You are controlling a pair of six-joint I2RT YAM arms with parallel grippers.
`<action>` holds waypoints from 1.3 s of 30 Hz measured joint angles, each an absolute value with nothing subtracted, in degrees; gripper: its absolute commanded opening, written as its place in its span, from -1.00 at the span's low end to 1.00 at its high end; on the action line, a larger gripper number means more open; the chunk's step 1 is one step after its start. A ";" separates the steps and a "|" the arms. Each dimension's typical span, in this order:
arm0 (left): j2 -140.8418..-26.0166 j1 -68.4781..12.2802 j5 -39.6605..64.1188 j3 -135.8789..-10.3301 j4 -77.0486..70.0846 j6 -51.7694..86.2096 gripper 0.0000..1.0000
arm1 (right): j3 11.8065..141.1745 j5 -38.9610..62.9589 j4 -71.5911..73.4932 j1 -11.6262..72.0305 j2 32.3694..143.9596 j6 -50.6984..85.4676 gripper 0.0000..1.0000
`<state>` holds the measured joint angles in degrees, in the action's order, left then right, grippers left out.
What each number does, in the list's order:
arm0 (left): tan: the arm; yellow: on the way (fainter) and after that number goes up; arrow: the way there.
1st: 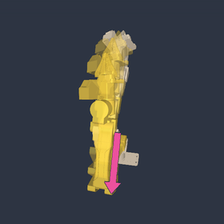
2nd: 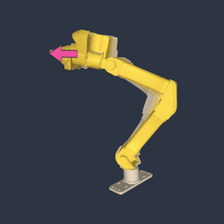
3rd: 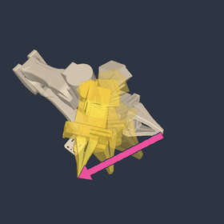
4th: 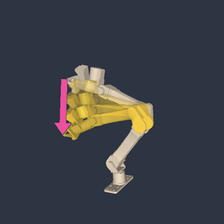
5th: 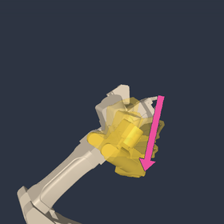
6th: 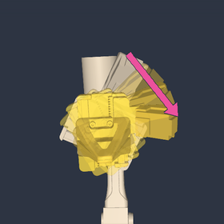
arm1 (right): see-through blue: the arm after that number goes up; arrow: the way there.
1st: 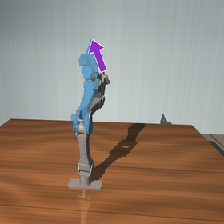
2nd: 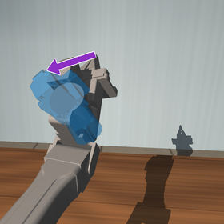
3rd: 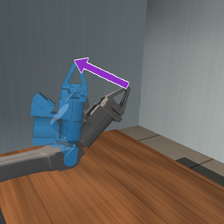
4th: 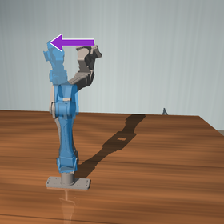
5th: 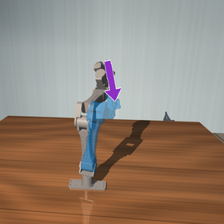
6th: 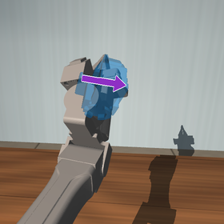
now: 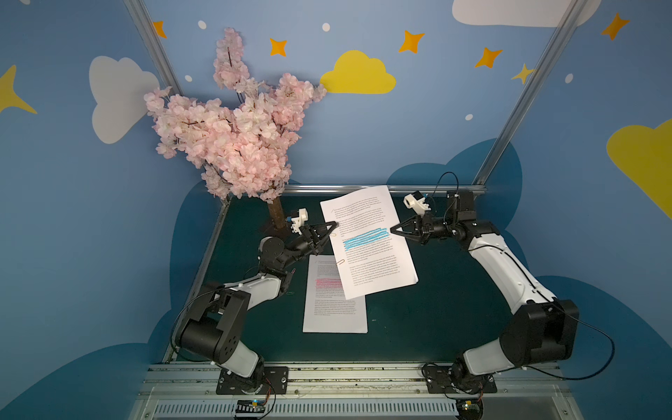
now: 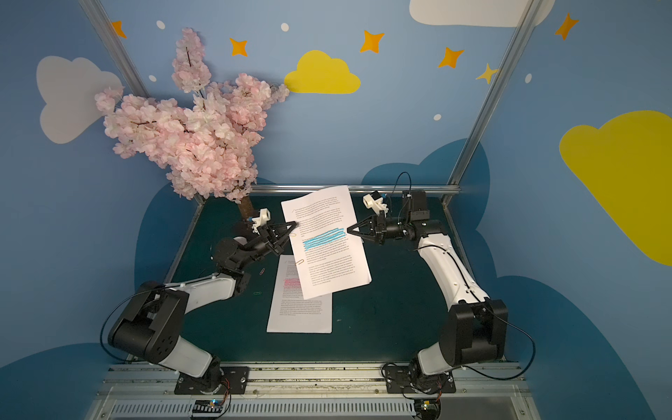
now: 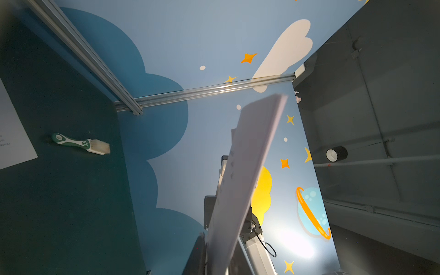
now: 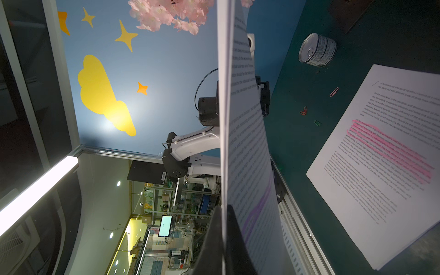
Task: Unclip the paperclips from the documents
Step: Remove the paper clip from the document.
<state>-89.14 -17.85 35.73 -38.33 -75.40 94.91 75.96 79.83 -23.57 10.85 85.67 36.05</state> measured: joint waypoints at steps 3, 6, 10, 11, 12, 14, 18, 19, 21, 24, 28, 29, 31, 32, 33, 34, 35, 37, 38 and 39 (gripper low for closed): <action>-89.14 -18.02 36.58 -38.52 -75.40 94.94 -0.70 | 75.96 79.83 -23.18 10.85 85.67 36.51 -1.00; -89.17 -18.02 37.34 -38.52 -75.37 94.87 -0.70 | 75.96 79.83 -22.74 10.70 85.65 37.21 -1.00; -89.14 -18.00 37.80 -38.52 -75.02 94.48 -0.73 | 75.96 79.85 -22.52 10.13 85.54 37.47 -1.00; -89.14 -18.00 37.80 -38.52 -74.96 94.37 -0.74 | 75.96 79.85 -22.52 9.96 85.49 37.50 -1.00; -89.14 -17.96 37.78 -38.52 -74.85 94.30 -0.75 | 75.96 79.85 -22.50 9.82 85.47 37.52 -1.00; -89.12 -17.78 37.78 -38.52 -74.67 94.28 -0.77 | 75.96 79.85 -22.52 9.76 85.45 37.52 -1.00; -89.12 -17.30 37.78 -38.52 -74.30 94.24 -0.85 | 75.96 79.85 -22.50 9.54 85.45 37.52 -1.00; -89.12 -17.23 37.80 -38.52 -74.19 94.24 -0.89 | 75.96 79.85 -22.50 9.52 85.45 37.52 -1.00; -89.12 -17.10 37.80 -38.52 -74.08 94.11 -0.95 | 75.96 79.85 -22.52 9.52 85.45 37.50 -1.00; -89.12 -16.97 37.98 -38.52 -73.97 94.08 -0.95 | 75.96 79.83 -22.57 9.52 85.45 37.41 -1.00; -88.68 -16.84 38.26 -38.52 -73.30 93.91 -0.95 | 75.96 79.83 -22.59 9.45 85.45 37.23 -1.00; -88.44 -16.80 38.39 -38.52 -73.08 93.82 -0.95 | 75.96 79.83 -22.59 9.43 85.45 37.21 -1.00; -87.90 -16.71 38.68 -38.52 -72.71 93.47 -0.95 | 75.96 79.85 -22.63 9.26 85.45 37.19 -1.00; -87.59 -16.67 38.85 -38.52 -72.40 93.21 -0.95 | 75.96 79.85 -22.79 9.17 85.45 37.12 -1.00; -87.33 -16.64 39.05 -38.50 -72.16 92.97 -0.95 | 75.96 79.85 -22.98 9.08 85.45 37.06 -1.00; -87.02 -16.60 39.20 -38.50 -71.85 92.73 -0.95 | 75.96 79.88 -23.20 8.97 85.45 36.99 -1.00; -86.56 -16.56 39.40 -38.50 -71.09 92.29 -0.95 | 75.96 79.92 -23.46 8.88 85.43 36.93 -1.00; -85.45 -16.56 39.77 -38.50 -69.14 91.20 -0.95 | 75.96 80.03 -24.14 8.75 85.34 36.62 -1.00; -84.73 -16.56 40.01 -38.50 -68.05 90.43 -0.95 | 75.96 80.09 -24.43 8.69 85.25 36.45 -1.00; -84.16 -16.56 40.18 -38.50 -67.18 89.86 -0.95 | 75.96 80.16 -24.67 8.64 85.12 36.25 -1.00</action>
<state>-84.16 -16.56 40.18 -38.50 -67.18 89.86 75.96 80.16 -24.67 8.64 85.12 36.25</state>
